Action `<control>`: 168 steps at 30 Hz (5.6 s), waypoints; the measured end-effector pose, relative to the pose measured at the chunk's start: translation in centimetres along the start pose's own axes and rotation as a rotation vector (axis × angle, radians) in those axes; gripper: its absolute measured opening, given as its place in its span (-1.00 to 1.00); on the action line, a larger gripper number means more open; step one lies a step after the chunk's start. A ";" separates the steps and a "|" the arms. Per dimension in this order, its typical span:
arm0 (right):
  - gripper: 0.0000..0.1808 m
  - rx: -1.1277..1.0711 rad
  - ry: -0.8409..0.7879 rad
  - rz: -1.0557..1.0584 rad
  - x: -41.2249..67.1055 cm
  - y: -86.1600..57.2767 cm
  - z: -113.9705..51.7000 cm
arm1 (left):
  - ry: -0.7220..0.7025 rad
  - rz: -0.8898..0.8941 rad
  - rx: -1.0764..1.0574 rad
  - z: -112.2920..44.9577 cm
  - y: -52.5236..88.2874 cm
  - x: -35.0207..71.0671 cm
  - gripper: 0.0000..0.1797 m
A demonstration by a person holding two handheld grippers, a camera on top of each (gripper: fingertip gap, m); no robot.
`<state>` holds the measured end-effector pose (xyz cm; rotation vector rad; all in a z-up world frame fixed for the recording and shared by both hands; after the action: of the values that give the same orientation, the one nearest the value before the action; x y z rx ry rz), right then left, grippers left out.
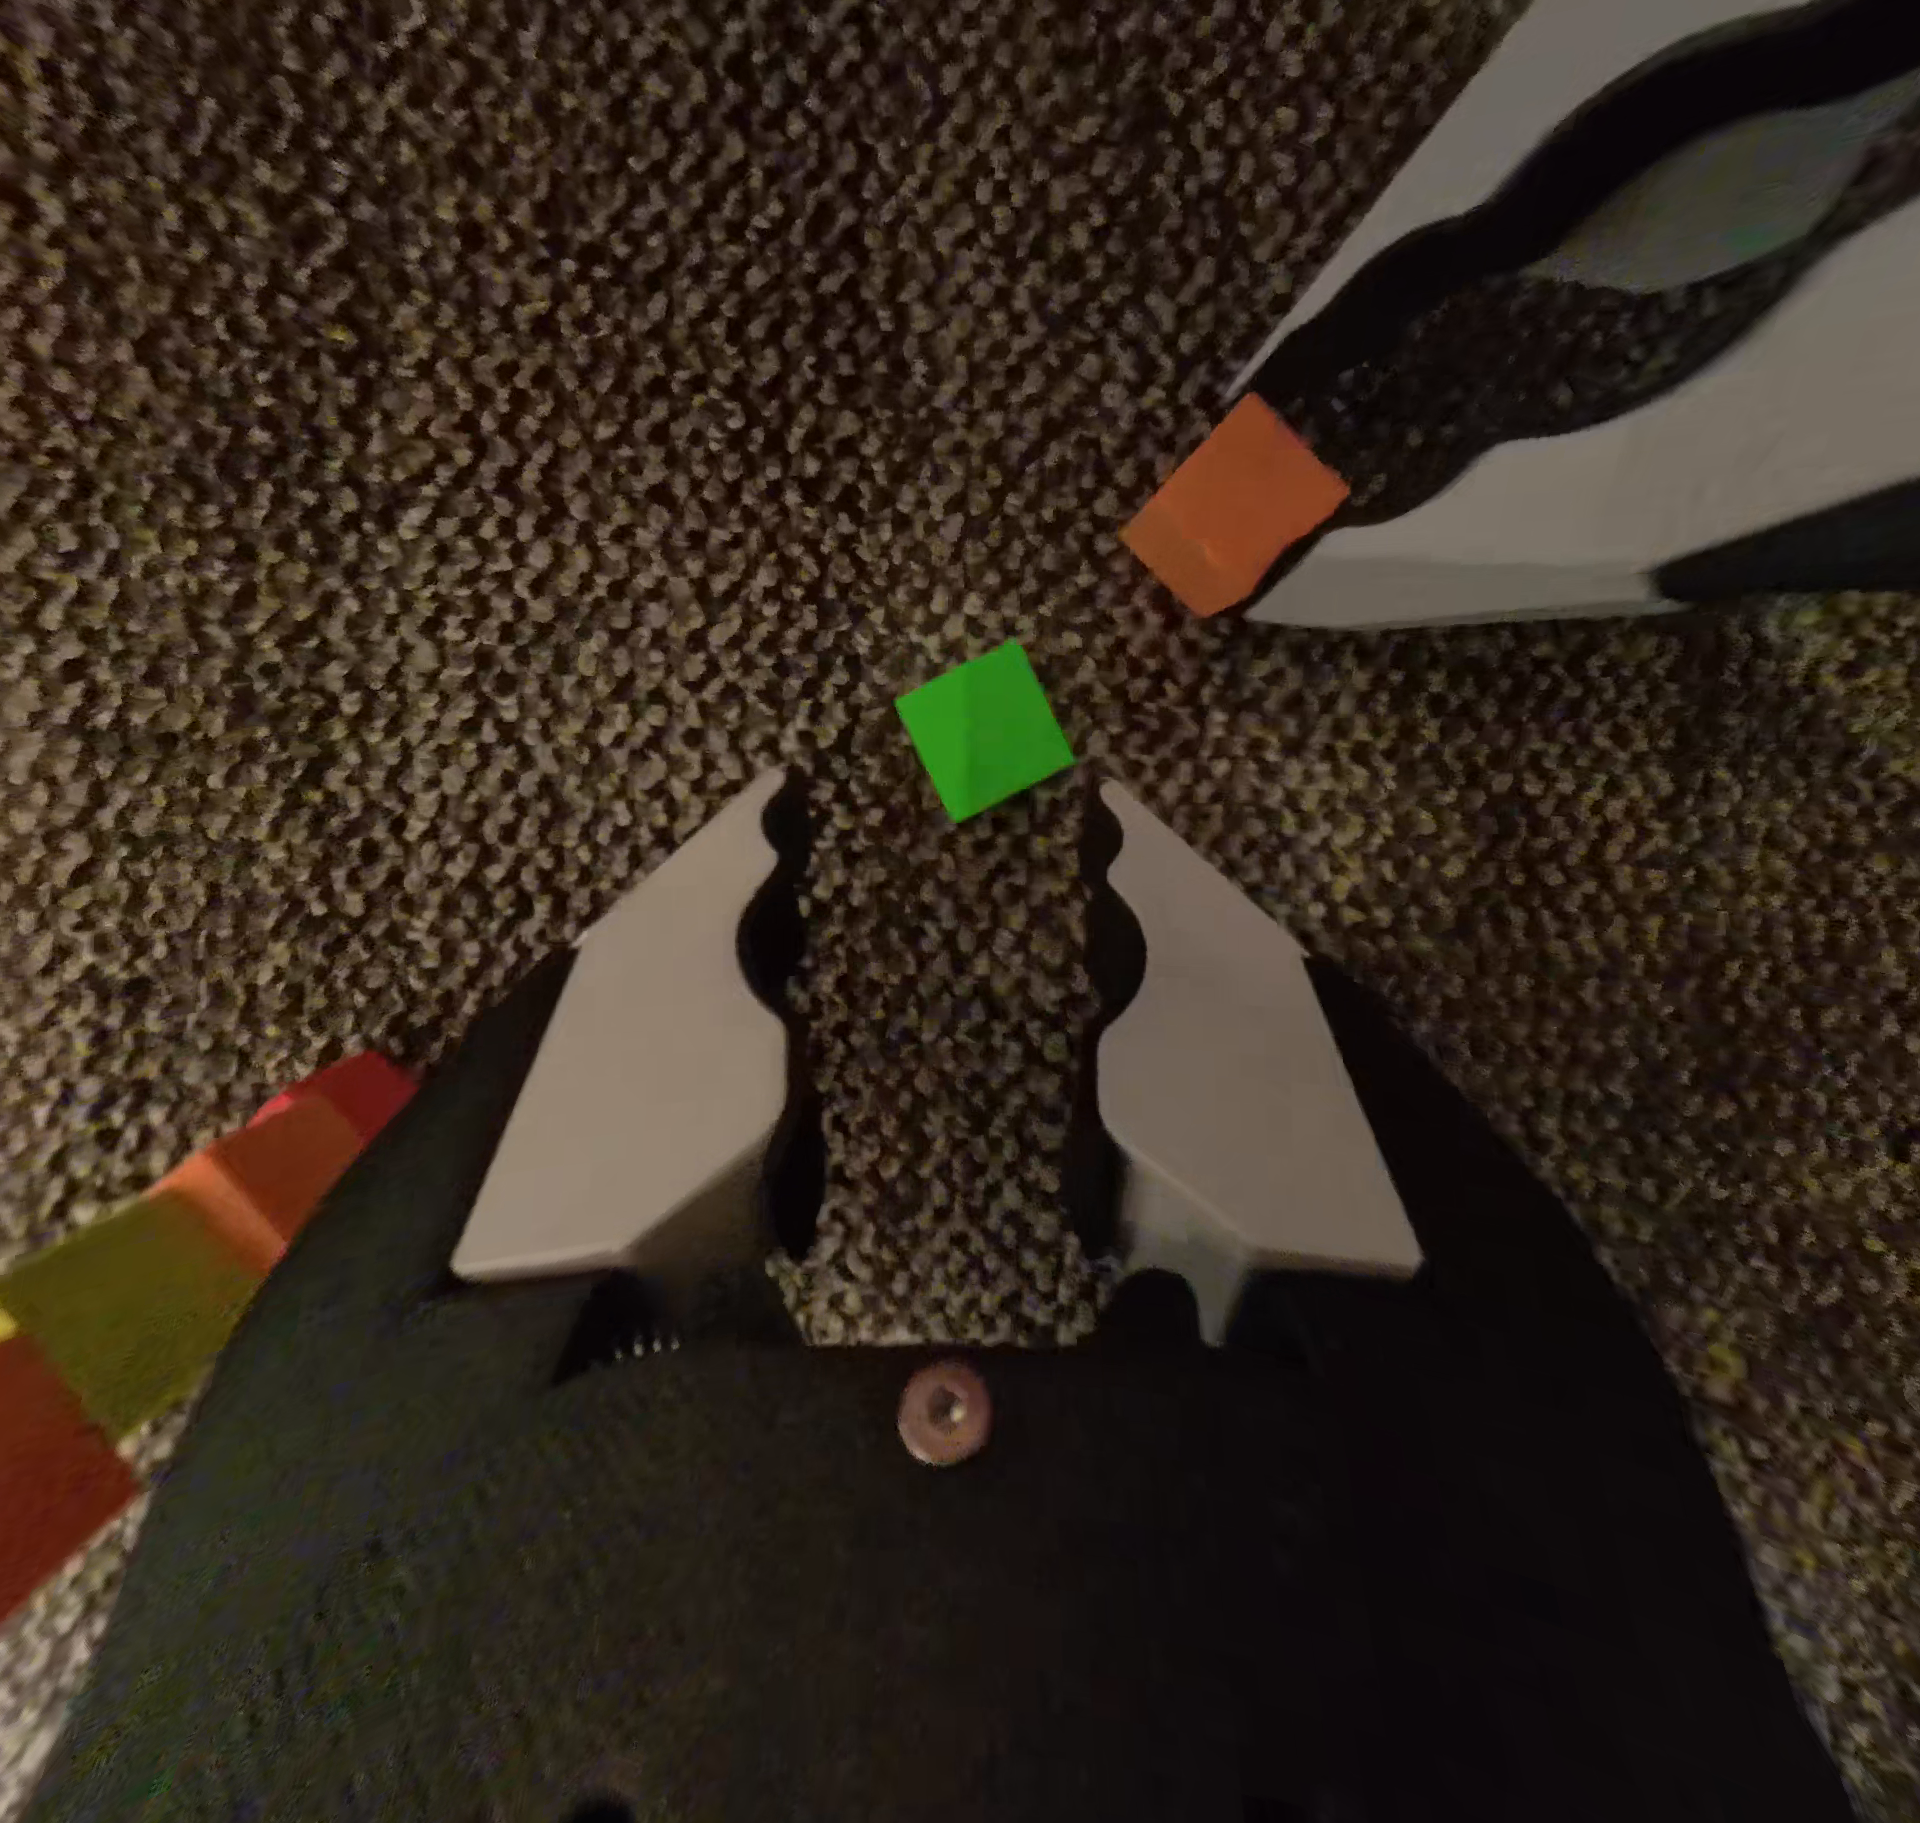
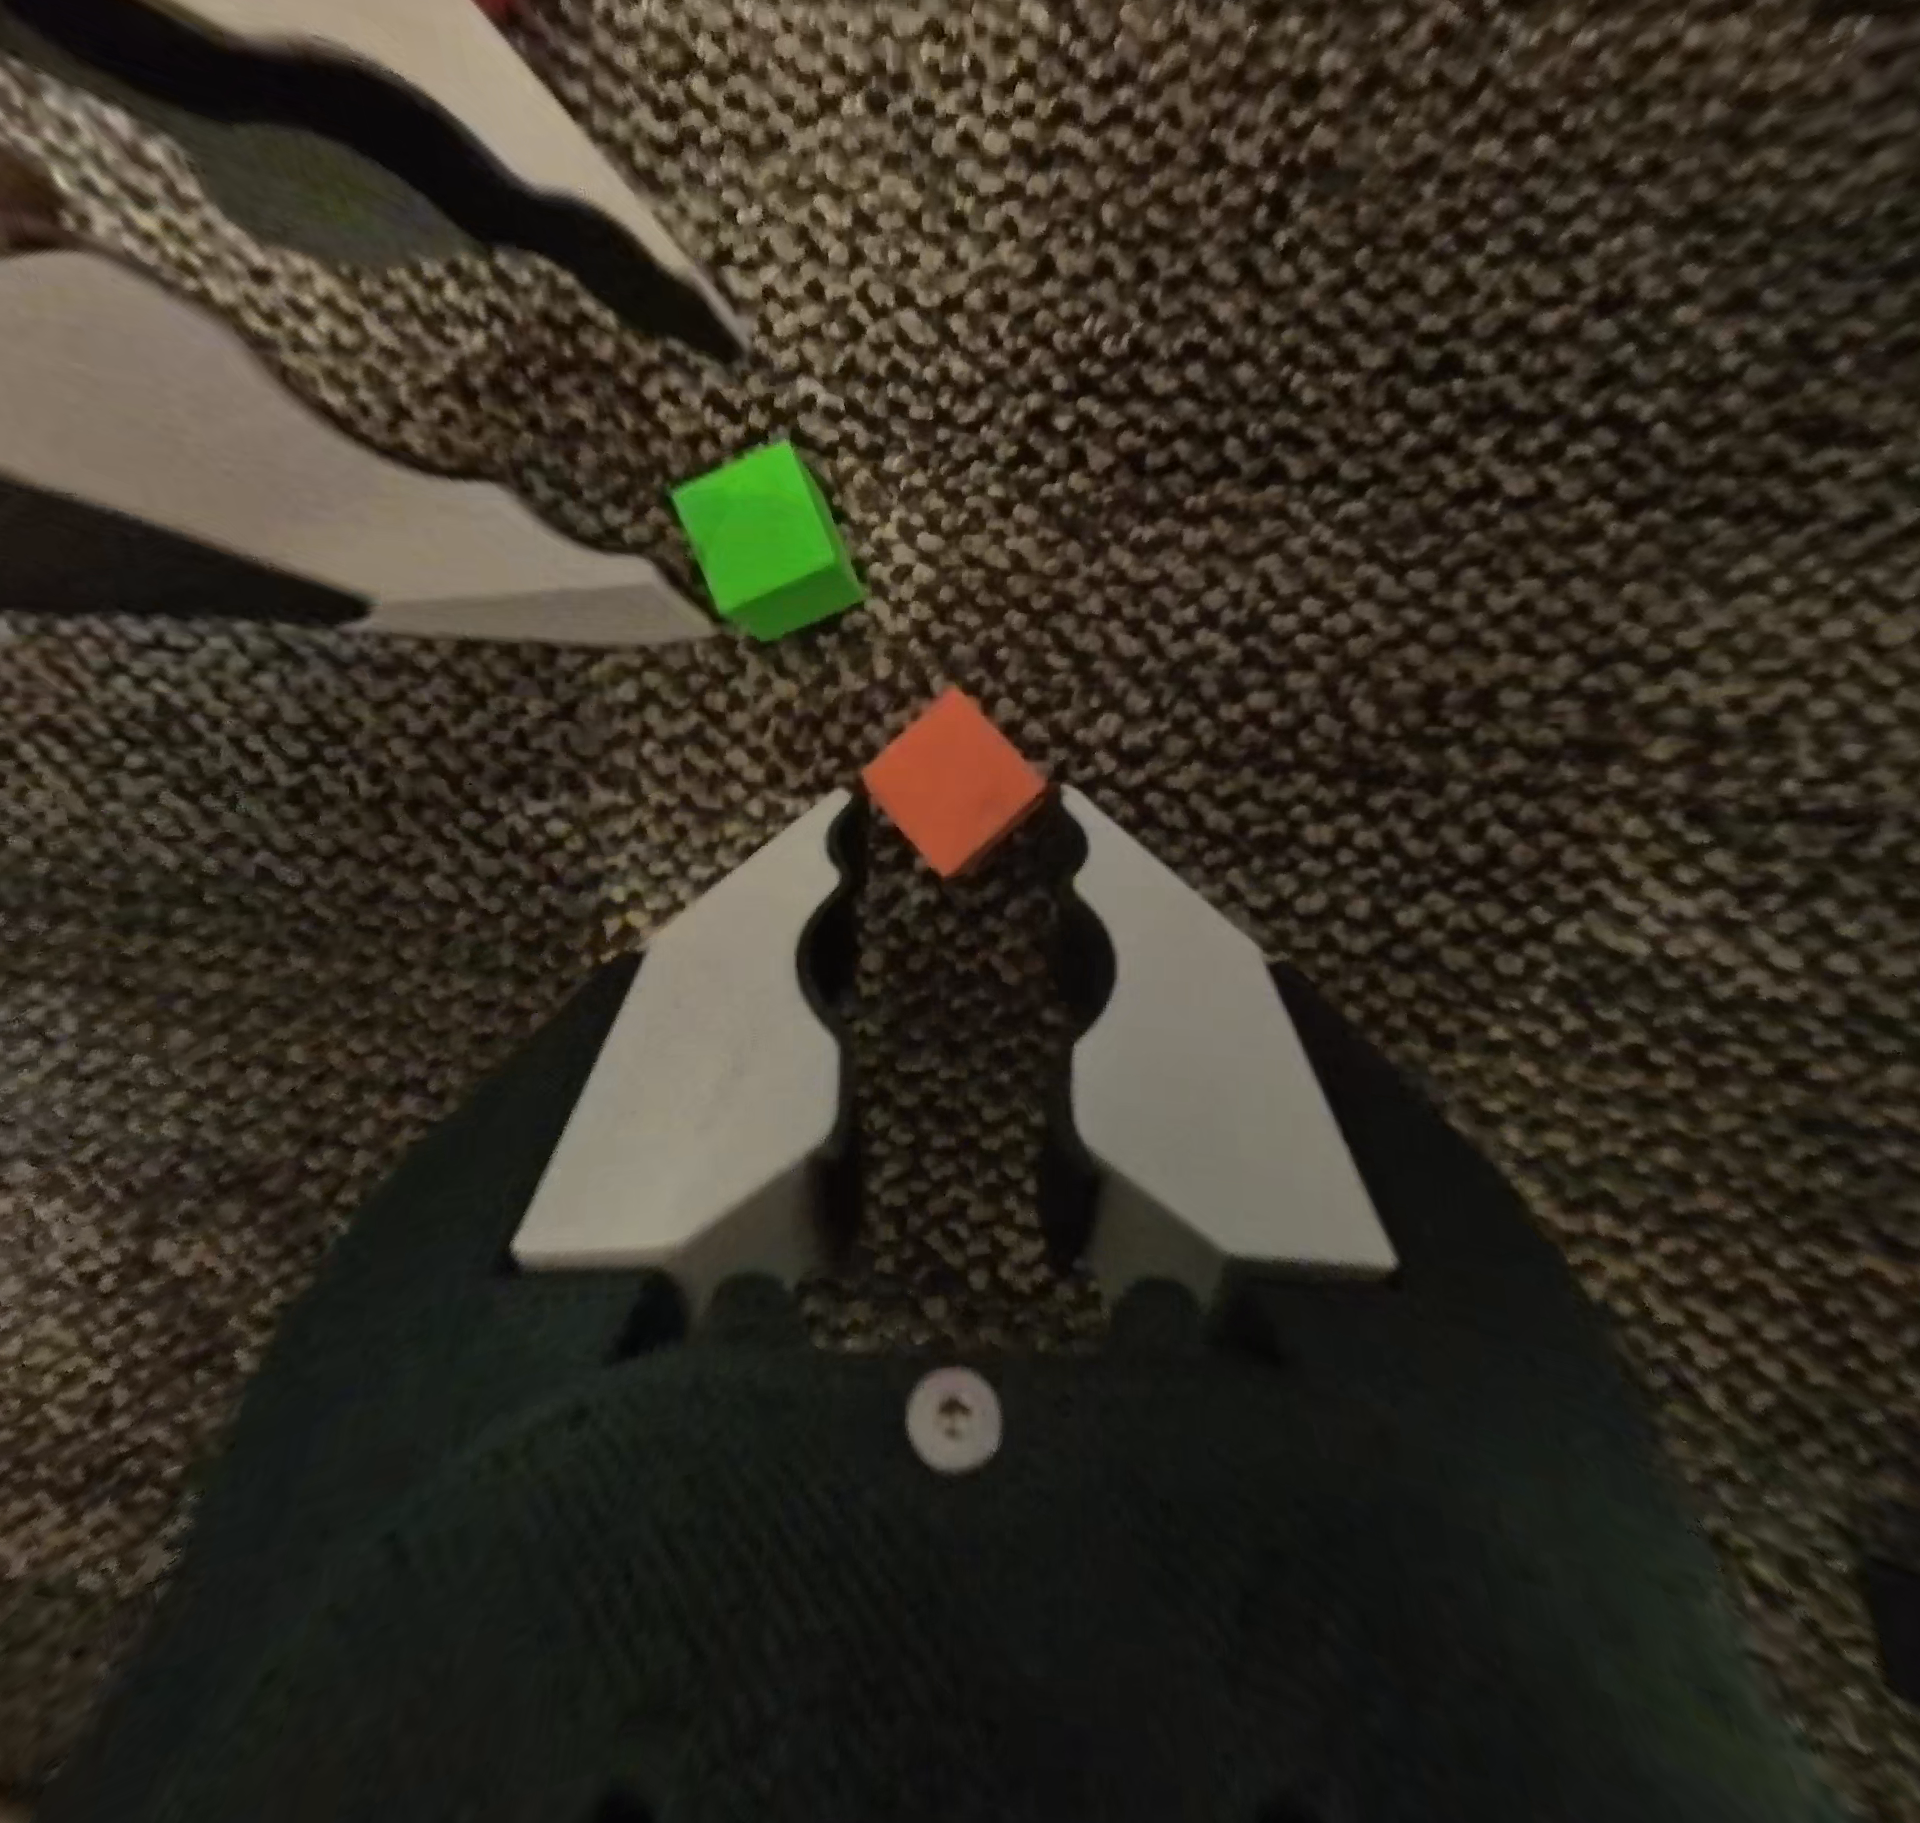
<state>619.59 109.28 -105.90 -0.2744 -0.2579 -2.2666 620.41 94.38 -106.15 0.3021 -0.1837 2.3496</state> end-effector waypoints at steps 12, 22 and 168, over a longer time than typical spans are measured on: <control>-0.65 -0.005 -0.238 -0.161 2.8 -2.7 4.2 | -0.017 -0.059 -0.179 -1.4 0.9 0.5 -0.46; -0.65 0.049 -0.335 -0.085 5.8 -1.4 5.7 | -0.340 -0.028 -0.132 12.8 2.0 -1.1 -0.67; -0.08 0.070 -0.154 0.651 10.7 7.8 -3.0 | 0.109 0.166 -0.026 8.8 10.9 -17.5 -0.42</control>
<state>618.30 95.78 -104.99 -0.4265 -0.2789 -1.5935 626.33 73.06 -102.86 0.1499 -0.1934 2.5183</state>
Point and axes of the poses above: each gripper's, where its closed fingertips meet, z back along the fingers, x out of its top, y = z × x across the jaws, the point moved 10 cm from there along z, back along the fingers, and after that the axes turned 14 degrees about y, right-handed, at the moved point
